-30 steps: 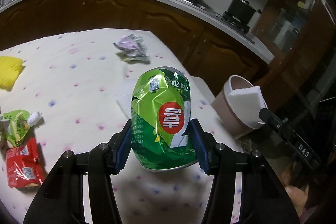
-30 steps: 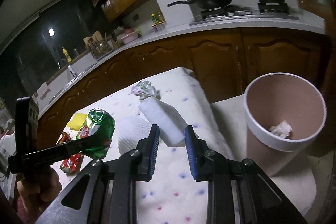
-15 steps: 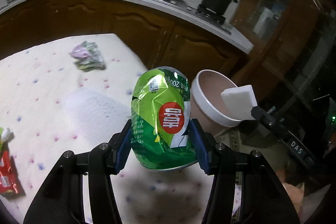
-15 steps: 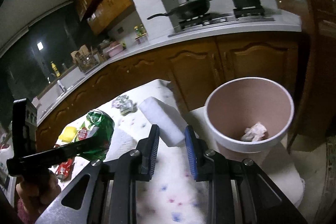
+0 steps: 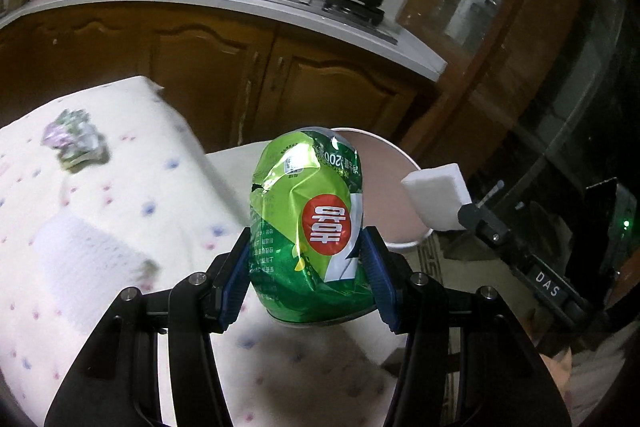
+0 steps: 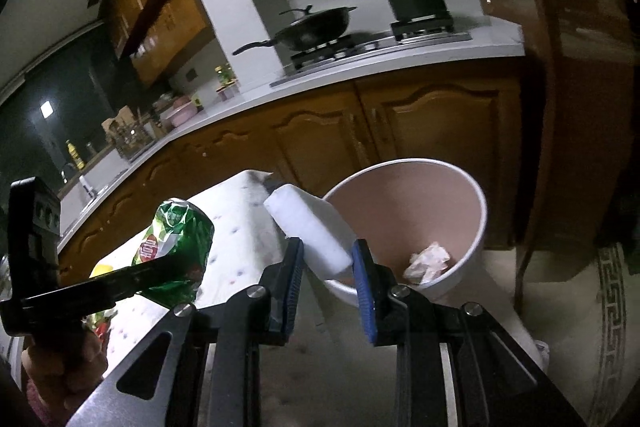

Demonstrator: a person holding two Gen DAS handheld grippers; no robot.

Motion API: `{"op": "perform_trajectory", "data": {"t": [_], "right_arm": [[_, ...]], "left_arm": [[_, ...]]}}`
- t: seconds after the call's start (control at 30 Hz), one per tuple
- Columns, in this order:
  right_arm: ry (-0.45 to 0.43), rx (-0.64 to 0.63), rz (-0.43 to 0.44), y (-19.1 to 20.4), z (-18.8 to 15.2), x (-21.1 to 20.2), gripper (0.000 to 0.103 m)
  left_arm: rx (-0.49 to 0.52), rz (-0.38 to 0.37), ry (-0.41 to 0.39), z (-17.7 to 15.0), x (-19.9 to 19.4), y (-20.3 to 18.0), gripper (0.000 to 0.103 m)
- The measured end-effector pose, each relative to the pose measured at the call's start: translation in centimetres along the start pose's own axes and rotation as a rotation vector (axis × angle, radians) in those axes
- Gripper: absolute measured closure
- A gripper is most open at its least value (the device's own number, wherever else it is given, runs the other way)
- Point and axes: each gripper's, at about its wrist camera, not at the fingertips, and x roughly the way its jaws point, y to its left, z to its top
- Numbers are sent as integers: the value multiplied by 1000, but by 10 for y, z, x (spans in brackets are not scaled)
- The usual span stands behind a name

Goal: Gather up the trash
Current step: 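Carry the green can and foam block toward the pink bin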

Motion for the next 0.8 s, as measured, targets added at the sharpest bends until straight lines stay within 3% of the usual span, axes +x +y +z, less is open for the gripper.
{"op": "perform_trajectory", "data": {"t": [0.5,0.8], "right_arm": [[0,82,-58,-53,22,23,77],[36,130,-58,-70,21,48,73]], "left_arm": [[64,-26,66,36,79,-37,51],[50,-1,110,37,117,-39,50]]}}
